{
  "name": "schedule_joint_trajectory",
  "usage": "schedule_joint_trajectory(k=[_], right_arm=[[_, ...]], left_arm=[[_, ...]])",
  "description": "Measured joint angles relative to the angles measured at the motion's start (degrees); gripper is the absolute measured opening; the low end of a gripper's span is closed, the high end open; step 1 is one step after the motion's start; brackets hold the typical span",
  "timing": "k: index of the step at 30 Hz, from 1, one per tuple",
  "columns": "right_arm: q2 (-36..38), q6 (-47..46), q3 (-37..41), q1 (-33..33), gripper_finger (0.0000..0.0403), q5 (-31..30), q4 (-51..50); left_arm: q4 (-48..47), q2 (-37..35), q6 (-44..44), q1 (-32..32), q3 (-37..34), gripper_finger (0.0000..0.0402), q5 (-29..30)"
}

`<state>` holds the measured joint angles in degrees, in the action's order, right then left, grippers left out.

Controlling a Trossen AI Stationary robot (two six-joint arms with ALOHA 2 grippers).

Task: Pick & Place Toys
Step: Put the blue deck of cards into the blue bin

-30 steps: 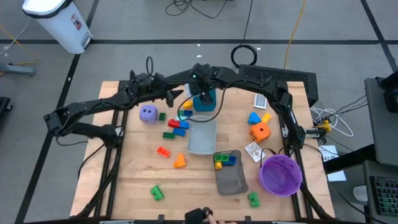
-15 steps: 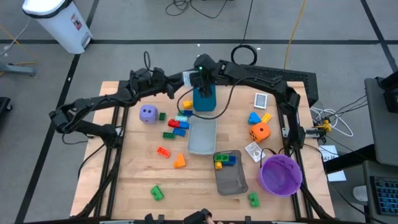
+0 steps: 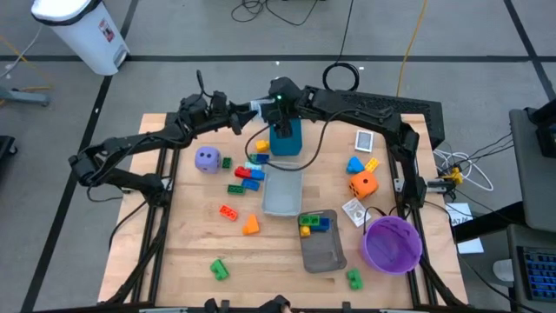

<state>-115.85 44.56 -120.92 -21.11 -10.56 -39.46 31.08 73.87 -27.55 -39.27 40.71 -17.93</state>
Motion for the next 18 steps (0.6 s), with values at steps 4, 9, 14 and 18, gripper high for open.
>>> schedule_joint_trajectory(k=[4, 9, 14, 18], right_arm=[[0.00, 1.00, 0.00, 0.91, 0.0302, -0.04, 0.75], [0.00, 1.18, 0.00, 1.41, 0.0309, -1.70, 1.35], [0.00, 1.38, -0.02, 1.37, 0.0308, -2.30, 1.57], [0.00, 1.44, -0.02, 1.38, 0.0321, -2.47, 1.66]], left_arm=[[-0.15, 0.00, -0.01, 0.02, 0.56, 0.0226, -0.07], [-4.76, 0.00, 1.11, 0.03, 3.22, 0.0173, -0.18], [-7.37, 0.00, 2.53, 0.67, 4.83, 0.0120, 0.52], [-7.61, 0.00, 2.67, 0.52, 4.83, 0.0102, 0.27]])
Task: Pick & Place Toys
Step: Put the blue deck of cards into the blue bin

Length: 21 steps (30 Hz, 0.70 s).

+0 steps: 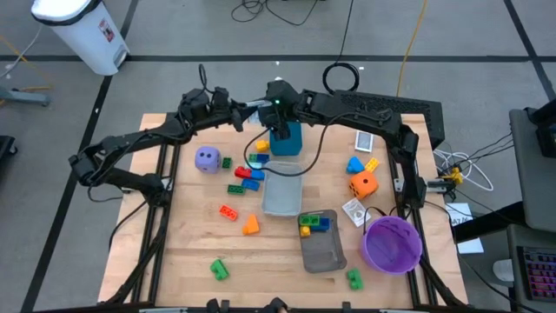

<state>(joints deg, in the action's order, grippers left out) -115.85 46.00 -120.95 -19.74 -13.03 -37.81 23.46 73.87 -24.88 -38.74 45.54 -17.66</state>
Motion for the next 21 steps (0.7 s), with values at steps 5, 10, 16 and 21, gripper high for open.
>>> schedule_joint_trajectory(k=[5, 10, 16, 21], right_arm=[[0.20, -0.25, 0.00, -0.01, 0.0335, 0.76, -0.51], [2.14, 0.66, 0.00, 0.03, 0.0334, -1.46, -2.37], [6.80, -1.78, 0.00, -0.14, 0.0332, -3.63, -8.57], [11.09, -6.52, -0.11, -0.92, 0.0329, -5.72, -15.44]], left_arm=[[-0.15, 0.00, 3.16, 0.09, 0.08, 0.0104, -0.74], [1.59, -0.04, 4.31, -0.71, 0.17, 0.0089, -1.87], [2.76, -0.04, 6.17, -2.45, 0.38, 0.0086, -4.83], [-6.74, -0.04, 12.07, -2.54, 6.03, 0.0086, -4.79]])
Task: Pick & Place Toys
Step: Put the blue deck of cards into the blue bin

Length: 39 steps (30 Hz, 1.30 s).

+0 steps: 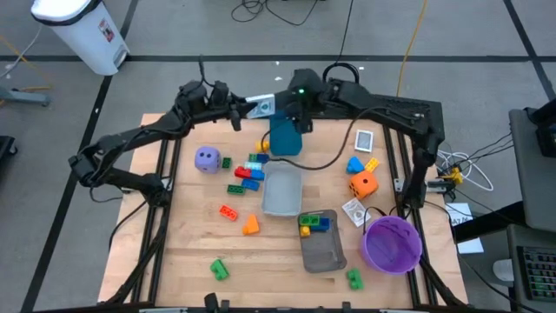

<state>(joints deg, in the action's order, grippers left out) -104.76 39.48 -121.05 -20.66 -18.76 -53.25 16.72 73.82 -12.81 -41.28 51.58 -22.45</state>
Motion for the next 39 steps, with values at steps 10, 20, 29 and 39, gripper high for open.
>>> schedule_joint_trajectory(k=[10, 20, 29, 39], right_arm=[[11.89, -21.04, 15.38, -6.35, 0.0324, 19.15, 1.04], [29.23, -35.98, 58.51, -6.94, 0.0324, 29.03, 47.57], [33.45, -46.31, 81.52, -1.32, 0.0324, 32.42, 85.50], [29.83, -47.46, 88.11, 4.28, 0.0325, 30.80, 95.23]], left_arm=[[-31.43, 12.28, 18.80, 2.43, 22.55, 0.0086, 6.08], [-47.69, 33.79, 35.15, 2.43, 42.48, 0.0086, 11.55], [-63.02, 47.11, 48.37, 3.32, 59.92, 0.0086, 14.61], [-71.80, 57.93, 51.12, 3.55, 75.13, 0.0086, 14.20]])
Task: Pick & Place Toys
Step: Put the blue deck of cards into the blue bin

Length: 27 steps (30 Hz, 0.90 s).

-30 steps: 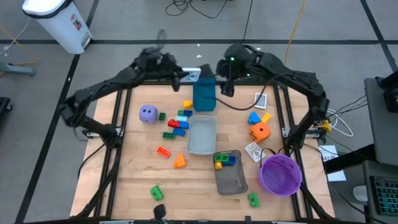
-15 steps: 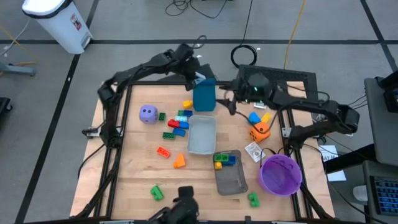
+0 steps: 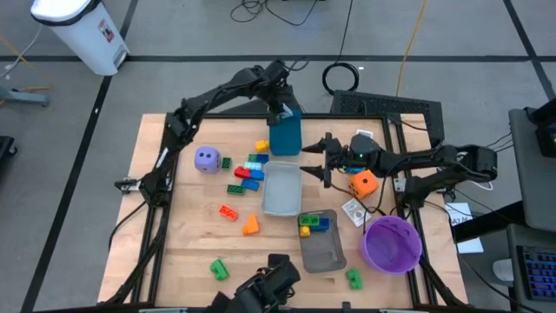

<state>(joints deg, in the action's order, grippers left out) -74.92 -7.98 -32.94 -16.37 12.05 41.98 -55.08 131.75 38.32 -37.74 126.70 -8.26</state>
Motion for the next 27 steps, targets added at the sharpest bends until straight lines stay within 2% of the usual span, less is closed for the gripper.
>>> schedule_joint_trajectory(k=[6, 9, 27], right_arm=[[-0.10, 4.35, 1.20, 3.29, 0.0325, -9.40, -0.84], [-0.12, 5.66, 1.87, 4.42, 0.0325, -12.09, -0.20], [-0.12, 6.38, 2.90, 4.38, 0.0325, -12.25, -0.38]], left_arm=[[-0.90, 1.73, 0.72, -0.17, 0.25, 0.0086, -0.06], [-0.84, 2.15, 1.12, -0.39, 0.25, 0.0086, 1.23], [-0.20, 4.10, 0.26, -0.44, 0.21, 0.0091, 1.98]])
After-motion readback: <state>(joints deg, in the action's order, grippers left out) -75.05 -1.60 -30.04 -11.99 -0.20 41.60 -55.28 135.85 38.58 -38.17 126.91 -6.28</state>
